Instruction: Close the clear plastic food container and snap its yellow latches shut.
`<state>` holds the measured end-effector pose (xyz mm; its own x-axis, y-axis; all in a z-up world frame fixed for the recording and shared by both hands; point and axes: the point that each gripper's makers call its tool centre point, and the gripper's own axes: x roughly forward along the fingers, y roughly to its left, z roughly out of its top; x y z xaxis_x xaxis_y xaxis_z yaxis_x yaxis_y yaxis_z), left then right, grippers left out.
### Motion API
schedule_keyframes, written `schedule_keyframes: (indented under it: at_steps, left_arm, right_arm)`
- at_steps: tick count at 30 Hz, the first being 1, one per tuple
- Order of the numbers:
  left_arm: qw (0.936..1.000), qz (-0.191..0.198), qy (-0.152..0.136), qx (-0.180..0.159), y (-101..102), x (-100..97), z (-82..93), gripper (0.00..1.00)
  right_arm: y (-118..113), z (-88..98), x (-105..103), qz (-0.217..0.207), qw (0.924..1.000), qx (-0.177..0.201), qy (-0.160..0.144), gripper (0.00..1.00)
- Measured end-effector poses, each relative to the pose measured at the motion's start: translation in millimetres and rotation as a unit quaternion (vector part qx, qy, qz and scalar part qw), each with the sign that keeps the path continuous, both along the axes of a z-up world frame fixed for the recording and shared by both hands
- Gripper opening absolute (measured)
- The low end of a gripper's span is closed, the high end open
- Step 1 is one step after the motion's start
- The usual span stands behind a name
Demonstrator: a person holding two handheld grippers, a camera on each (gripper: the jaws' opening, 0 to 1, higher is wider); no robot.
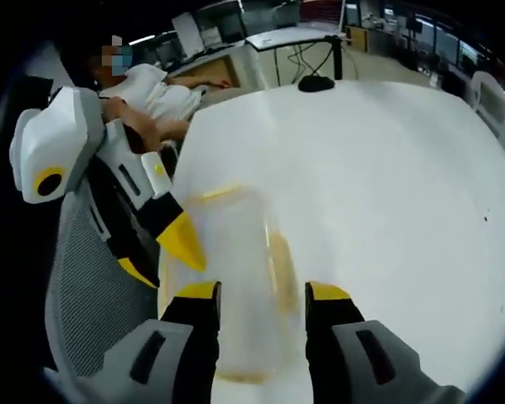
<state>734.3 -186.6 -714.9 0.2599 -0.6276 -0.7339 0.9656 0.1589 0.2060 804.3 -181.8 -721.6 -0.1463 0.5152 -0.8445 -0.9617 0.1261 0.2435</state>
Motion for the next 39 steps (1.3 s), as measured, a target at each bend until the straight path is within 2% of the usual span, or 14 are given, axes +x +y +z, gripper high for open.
schedule_keyframes:
  at_steps: [7,11,17,24,29,30,32,39]
  left_arm:
    - [0.9993,-0.014,-0.033,0.012,-0.4,-1.5,-2.2,0.33]
    - [0.9984,-0.013,-0.053,0.015,-1.1,0.4,-2.5,0.31]
    - [0.9982,-0.015,-0.056,0.014,-1.0,1.4,-2.7,0.31]
    - [0.9984,-0.011,-0.053,0.017,-1.6,3.3,-3.3,0.29]
    - [0.9984,-0.006,-0.052,0.024,-3.8,12.0,-3.5,0.28]
    - [0.9971,-0.024,-0.066,0.030,-7.3,13.6,-2.5,0.27]
    - [0.9967,-0.024,-0.066,0.042,-8.1,10.1,-4.7,0.25]
    - [0.9964,-0.033,-0.070,0.033,-8.5,9.3,-3.9,0.23]
  right_arm:
    - [5.3,-3.1,-4.2,0.018,0.9994,-0.010,0.030,0.36]
    - [4.9,-3.6,-4.3,0.027,0.9989,-0.017,0.034,0.37]
    - [5.0,-5.3,-6.5,0.023,0.9983,-0.023,0.048,0.38]
    - [5.3,-5.3,-8.0,0.031,0.9981,-0.026,0.046,0.38]
    - [3.7,-4.0,-0.6,0.025,0.9990,-0.026,0.027,0.37]
    - [3.9,-4.6,1.3,0.012,0.9993,-0.027,0.025,0.38]
    - [4.8,-5.0,1.5,0.012,0.9993,-0.024,0.025,0.39]
    - [5.6,-5.6,1.0,0.013,0.9991,-0.030,0.025,0.38]
